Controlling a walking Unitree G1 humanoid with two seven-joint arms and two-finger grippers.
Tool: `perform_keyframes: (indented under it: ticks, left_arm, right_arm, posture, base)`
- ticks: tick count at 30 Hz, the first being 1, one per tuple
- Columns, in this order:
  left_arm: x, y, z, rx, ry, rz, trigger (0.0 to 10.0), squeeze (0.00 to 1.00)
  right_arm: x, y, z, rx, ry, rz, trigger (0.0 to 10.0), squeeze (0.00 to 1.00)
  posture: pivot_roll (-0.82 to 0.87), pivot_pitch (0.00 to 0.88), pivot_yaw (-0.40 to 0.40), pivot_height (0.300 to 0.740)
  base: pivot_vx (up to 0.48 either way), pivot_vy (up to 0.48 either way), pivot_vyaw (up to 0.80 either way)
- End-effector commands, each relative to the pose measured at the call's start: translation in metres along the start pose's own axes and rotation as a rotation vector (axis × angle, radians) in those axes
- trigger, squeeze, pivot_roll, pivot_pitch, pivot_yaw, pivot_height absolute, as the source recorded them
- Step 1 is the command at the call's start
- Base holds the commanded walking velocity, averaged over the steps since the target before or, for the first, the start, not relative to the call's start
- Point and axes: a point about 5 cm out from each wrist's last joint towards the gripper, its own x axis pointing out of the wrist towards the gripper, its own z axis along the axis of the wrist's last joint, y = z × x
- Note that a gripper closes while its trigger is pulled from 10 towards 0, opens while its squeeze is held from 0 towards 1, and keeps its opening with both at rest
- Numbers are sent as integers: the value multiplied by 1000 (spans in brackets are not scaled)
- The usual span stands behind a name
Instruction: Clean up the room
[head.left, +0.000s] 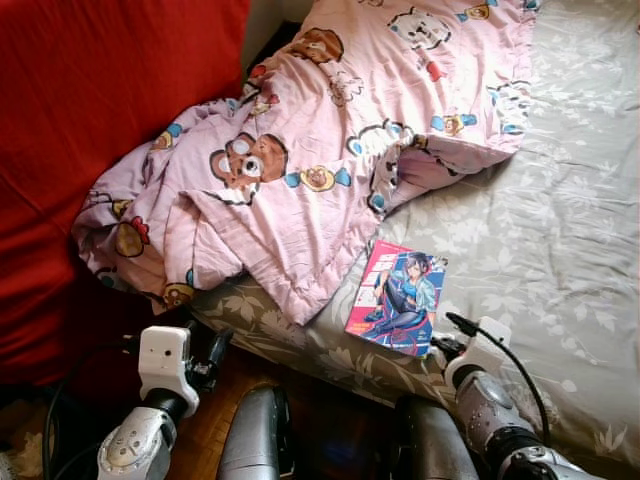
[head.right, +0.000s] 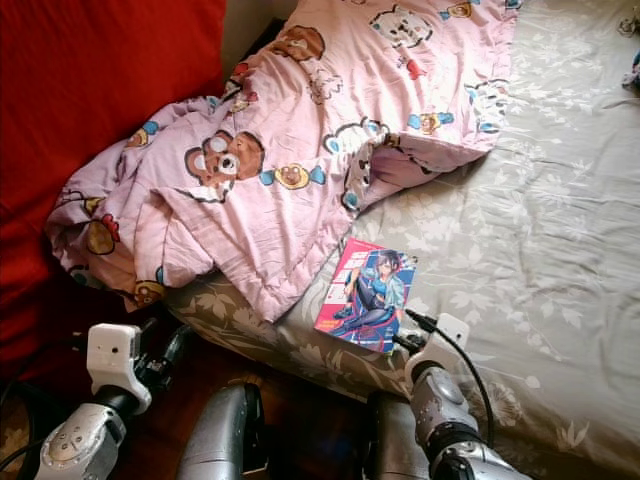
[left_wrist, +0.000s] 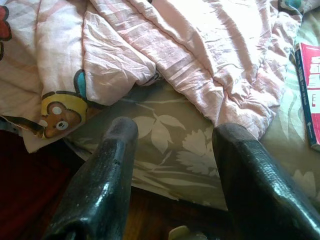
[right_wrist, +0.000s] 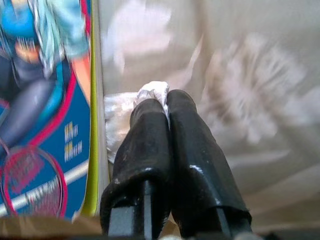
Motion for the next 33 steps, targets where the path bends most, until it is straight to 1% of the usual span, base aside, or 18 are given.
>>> perform_keyframes:
  ticks: [1, 3, 5, 7, 8, 9, 10, 11, 12, 13, 14, 15, 18, 20, 27, 28, 31, 33]
  left_arm:
    - [-3, 3, -7, -7, 22, 19, 10000, 0]
    - [0, 4, -7, -18, 17, 34, 10000, 0]
    - [0, 5, -8, -24, 15, 43, 10000, 0]
    - [0, 6, -10, -37, 12, 75, 10000, 0]
    - [0, 6, -10, -37, 12, 75, 10000, 0]
    - [0, 7, -12, -47, 12, 90, 10000, 0]
    - [0, 7, -12, -47, 12, 90, 10000, 0]
    - [-1, 7, -13, -54, 13, 101, 10000, 0]
    - [-1, 6, -15, -62, 14, 108, 10000, 0]
    - [-1, 6, -15, -62, 14, 108, 10000, 0]
    - [-2, 4, -19, -76, 18, 123, 10000, 0]
    - [-2, 3, -22, -82, 20, 134, 10000, 0]
    - [-2, 3, -22, -82, 20, 134, 10000, 0]
    - [-2, 3, -25, -87, 25, 149, 10000, 0]
    - [0, 6, -34, -103, 43, 190, 10000, 0]
    - [0, 8, -38, -111, 57, 201, 10000, 0]
    - [-3, 11, -60, -130, 143, 211, 10000, 0]
    - [-4, 12, -67, -138, 173, 218, 10000, 0]
  right_arm:
    - [-2, -7, -1, 4, -24, -19, 0, 0]
    - [-3, -6, 6, -26, -89, 0, 0, 0]
    - [-4, -6, 9, -42, -115, 8, 0, 0]
    - [-9, -4, 14, -141, -203, 40, 0, 0]
    - [-9, -4, 14, -141, -203, 40, 0, 0]
    - [-13, -2, 15, -189, -249, 63, 0, 0]
    - [-13, -2, 15, -189, -249, 63, 0, 0]
    - [-18, 0, 16, -220, -286, 84, 0, 0]
    - [-25, 4, 15, -250, -325, 117, 824, 0]
    - [-25, 4, 15, -250, -325, 117, 824, 0]
    - [-37, 11, 12, -345, -384, 170, 10000, 0]
    - [-42, 14, 9, -385, -401, 198, 10000, 0]
    - [-42, 14, 9, -385, -401, 198, 10000, 0]
    - [-41, 13, 6, -360, -384, 191, 10000, 0]
    - [-32, 10, 0, -345, -325, 174, 10000, 0]
    - [-30, 9, -4, -354, -298, 168, 10000, 0]
    - [-30, -6, -27, -413, -173, 121, 10000, 0]
    - [-31, -10, -38, -438, -121, 115, 10000, 0]
  posture:
    - [136, 220, 15, 619]
    - [115, 204, 3, 619]
    - [115, 204, 3, 619]
    - [101, 196, -7, 619]
    - [101, 196, -7, 619]
    - [91, 192, -14, 619]
    - [91, 192, -14, 619]
    - [84, 190, -21, 619]
    - [81, 188, -24, 619]
    - [81, 188, -24, 619]
    - [67, 183, -34, 619]
    - [67, 183, -34, 619]
    - [67, 183, -34, 619]
    - [63, 171, -42, 624]
    - [64, 153, -47, 644]
    - [65, 142, -48, 649]
    - [60, 117, -41, 664]
    - [59, 107, -40, 674]
  base:
    - [0, 0, 0]
    - [0, 0, 0]
    - [0, 0, 0]
    - [0, 0, 0]
    - [0, 0, 0]
    - [0, 0, 0]
    - [0, 0, 0]
    - [0, 0, 0]
    - [0, 0, 0]
    - [0, 0, 0]
    - [0, 0, 0]
    - [0, 0, 0]
    - [0, 0, 0]
    - [0, 0, 0]
    - [0, 0, 0]
    - [0, 0, 0]
    - [0, 0, 0]
    - [0, 0, 0]
